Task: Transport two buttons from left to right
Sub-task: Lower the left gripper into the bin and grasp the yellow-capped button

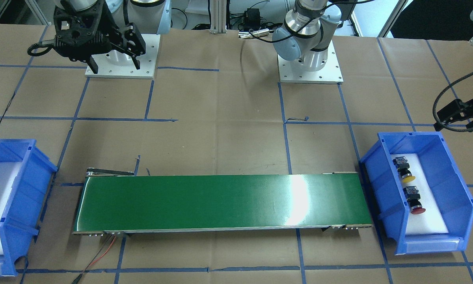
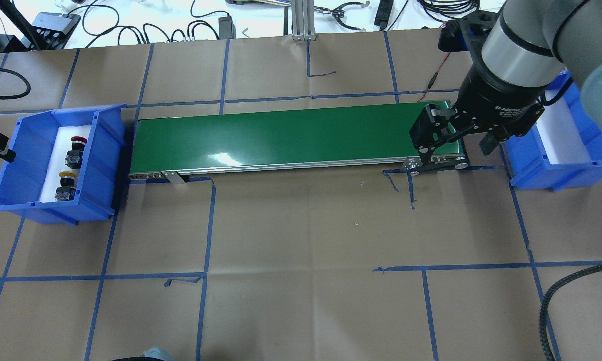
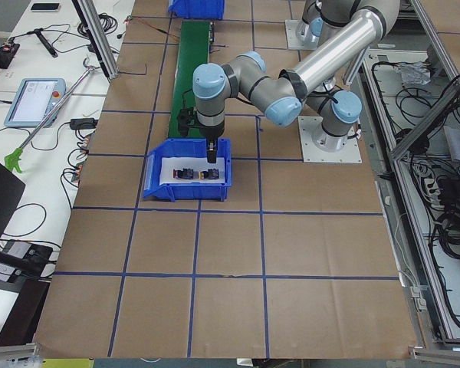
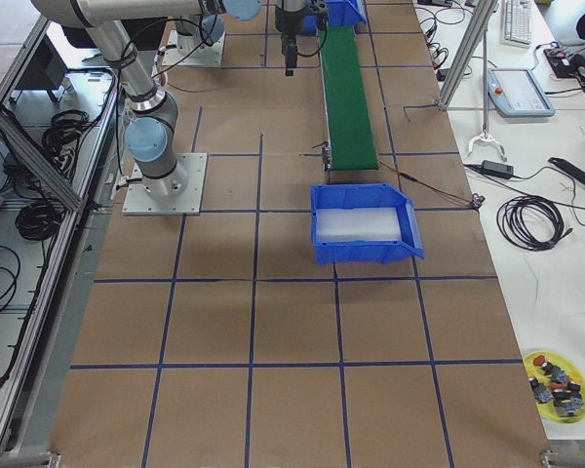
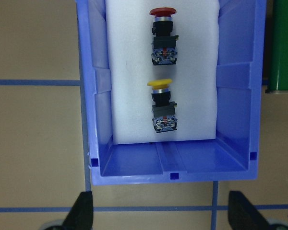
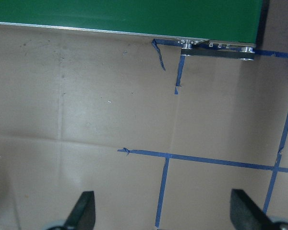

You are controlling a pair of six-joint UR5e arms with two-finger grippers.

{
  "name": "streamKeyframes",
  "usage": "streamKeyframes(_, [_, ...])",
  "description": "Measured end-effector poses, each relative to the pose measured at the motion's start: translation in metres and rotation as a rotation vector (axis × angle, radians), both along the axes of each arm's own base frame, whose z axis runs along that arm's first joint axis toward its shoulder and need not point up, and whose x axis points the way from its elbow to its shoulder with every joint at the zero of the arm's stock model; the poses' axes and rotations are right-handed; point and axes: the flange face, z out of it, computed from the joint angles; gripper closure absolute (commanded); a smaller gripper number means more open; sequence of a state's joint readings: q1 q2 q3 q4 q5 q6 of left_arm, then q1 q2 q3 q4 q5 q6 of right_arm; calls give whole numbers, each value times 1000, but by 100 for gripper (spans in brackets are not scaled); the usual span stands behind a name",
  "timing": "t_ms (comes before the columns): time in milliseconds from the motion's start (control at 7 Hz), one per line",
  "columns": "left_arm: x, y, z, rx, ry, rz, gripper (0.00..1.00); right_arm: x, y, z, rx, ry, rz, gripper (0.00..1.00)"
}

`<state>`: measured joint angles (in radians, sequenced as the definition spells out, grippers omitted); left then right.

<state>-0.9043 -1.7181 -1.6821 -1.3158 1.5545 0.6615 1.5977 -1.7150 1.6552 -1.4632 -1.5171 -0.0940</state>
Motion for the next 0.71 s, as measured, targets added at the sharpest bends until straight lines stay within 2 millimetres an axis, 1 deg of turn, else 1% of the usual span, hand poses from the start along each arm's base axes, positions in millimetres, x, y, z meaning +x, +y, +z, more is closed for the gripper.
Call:
streamKeyframes(143, [-6, -8, -17, -15, -11, -9, 0, 0, 0, 0, -1, 0, 1, 0])
streamKeyframes(286, [-8, -12, -40, -33, -24, -14, 0, 0, 0, 1, -2, 0, 2, 0])
streamKeyframes(714, [-11, -13, -113, -60, -43, -17, 0, 0, 0, 1, -3, 1, 2, 0])
